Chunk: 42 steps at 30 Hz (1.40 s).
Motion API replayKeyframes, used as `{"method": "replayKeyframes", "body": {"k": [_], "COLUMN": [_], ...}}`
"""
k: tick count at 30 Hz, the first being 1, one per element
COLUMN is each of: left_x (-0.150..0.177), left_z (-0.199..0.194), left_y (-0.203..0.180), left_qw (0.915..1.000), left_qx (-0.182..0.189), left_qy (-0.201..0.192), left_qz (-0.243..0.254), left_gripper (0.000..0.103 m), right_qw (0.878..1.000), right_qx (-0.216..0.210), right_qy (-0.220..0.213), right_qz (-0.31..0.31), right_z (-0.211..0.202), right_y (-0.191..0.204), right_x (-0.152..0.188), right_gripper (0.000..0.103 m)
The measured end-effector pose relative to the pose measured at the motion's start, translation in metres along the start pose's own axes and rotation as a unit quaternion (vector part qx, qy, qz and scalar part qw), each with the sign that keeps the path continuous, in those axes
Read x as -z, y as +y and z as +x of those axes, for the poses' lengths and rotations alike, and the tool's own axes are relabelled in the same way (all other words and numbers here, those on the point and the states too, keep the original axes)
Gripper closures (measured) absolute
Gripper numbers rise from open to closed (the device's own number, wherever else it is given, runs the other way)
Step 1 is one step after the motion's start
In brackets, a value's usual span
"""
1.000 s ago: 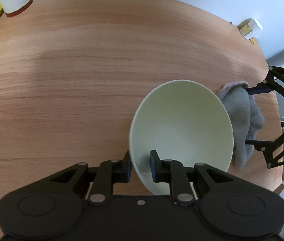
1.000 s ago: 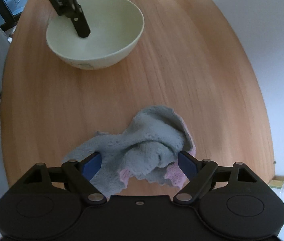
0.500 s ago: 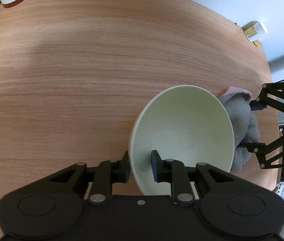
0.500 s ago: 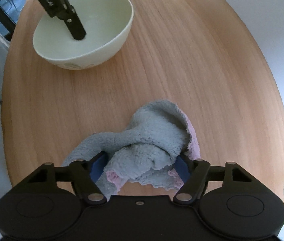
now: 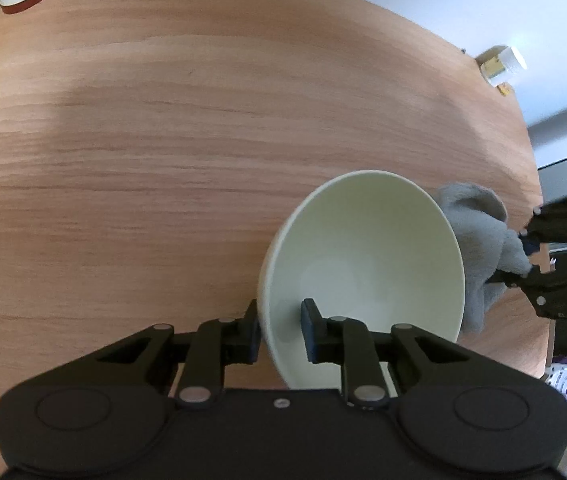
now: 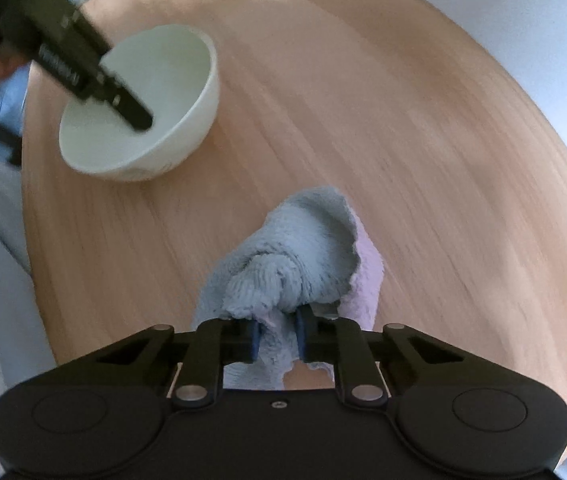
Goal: Clean bowl
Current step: 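Tilt the bowl with the left tool while the right tool carries the towel into it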
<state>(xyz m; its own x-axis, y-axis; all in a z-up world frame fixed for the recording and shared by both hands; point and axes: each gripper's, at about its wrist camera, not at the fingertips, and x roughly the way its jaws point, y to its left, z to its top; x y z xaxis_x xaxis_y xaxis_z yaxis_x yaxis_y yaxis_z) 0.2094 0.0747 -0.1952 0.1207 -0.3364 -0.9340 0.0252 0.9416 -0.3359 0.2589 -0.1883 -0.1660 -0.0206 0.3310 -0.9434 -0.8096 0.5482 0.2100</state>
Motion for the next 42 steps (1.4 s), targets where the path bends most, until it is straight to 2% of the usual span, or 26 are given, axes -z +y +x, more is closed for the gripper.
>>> {"method": "replayKeyframes", "body": {"k": [4,7,11,14,17,21,26,28,35,42], "left_x": [0.003,0.005,0.012,0.017,0.022,0.027,0.026,0.025,0.024,0.017], "left_z": [-0.006,-0.006,-0.010,-0.014,-0.014,-0.013,-0.012,-0.013,-0.024,-0.044], "left_y": [0.000,0.005,0.007,0.011,0.015,0.022,0.025,0.025,0.022,0.013], "left_qw": [0.9999,0.9996,0.9991,0.9981,0.9974,0.9952,0.9931,0.9926,0.9928,0.9929], "left_qx": [0.008,0.015,0.015,0.019,0.022,0.032,0.038,0.041,0.059,0.079], "left_qy": [-0.009,-0.014,-0.030,-0.042,-0.042,-0.041,-0.045,-0.050,-0.063,-0.076], "left_qz": [0.002,-0.020,-0.026,-0.041,-0.055,-0.083,-0.102,-0.103,-0.083,-0.047], "left_gripper": [0.091,0.092,0.092,0.092,0.092,0.092,0.090,0.090,0.090,0.088], "right_qw": [0.996,0.987,0.971,0.959,0.953,0.949,0.960,0.969,0.986,0.994], "right_qx": [-0.020,-0.038,-0.050,-0.053,-0.042,-0.040,-0.042,-0.023,0.002,0.033], "right_qy": [-0.042,-0.081,-0.134,-0.176,-0.208,-0.237,-0.223,-0.206,-0.159,-0.095], "right_qz": [0.074,0.137,0.194,0.215,0.214,0.203,0.164,0.138,0.057,-0.030], "right_z": [-0.017,-0.025,-0.024,-0.033,-0.053,-0.058,-0.051,-0.040,-0.010,0.014], "right_y": [-0.009,-0.005,-0.008,0.000,0.013,0.027,0.051,0.064,0.092,0.107], "right_x": [0.014,0.035,0.054,0.056,0.055,0.041,0.021,0.010,-0.027,-0.058], "right_gripper": [0.085,0.085,0.085,0.087,0.087,0.087,0.087,0.087,0.087,0.087]}}
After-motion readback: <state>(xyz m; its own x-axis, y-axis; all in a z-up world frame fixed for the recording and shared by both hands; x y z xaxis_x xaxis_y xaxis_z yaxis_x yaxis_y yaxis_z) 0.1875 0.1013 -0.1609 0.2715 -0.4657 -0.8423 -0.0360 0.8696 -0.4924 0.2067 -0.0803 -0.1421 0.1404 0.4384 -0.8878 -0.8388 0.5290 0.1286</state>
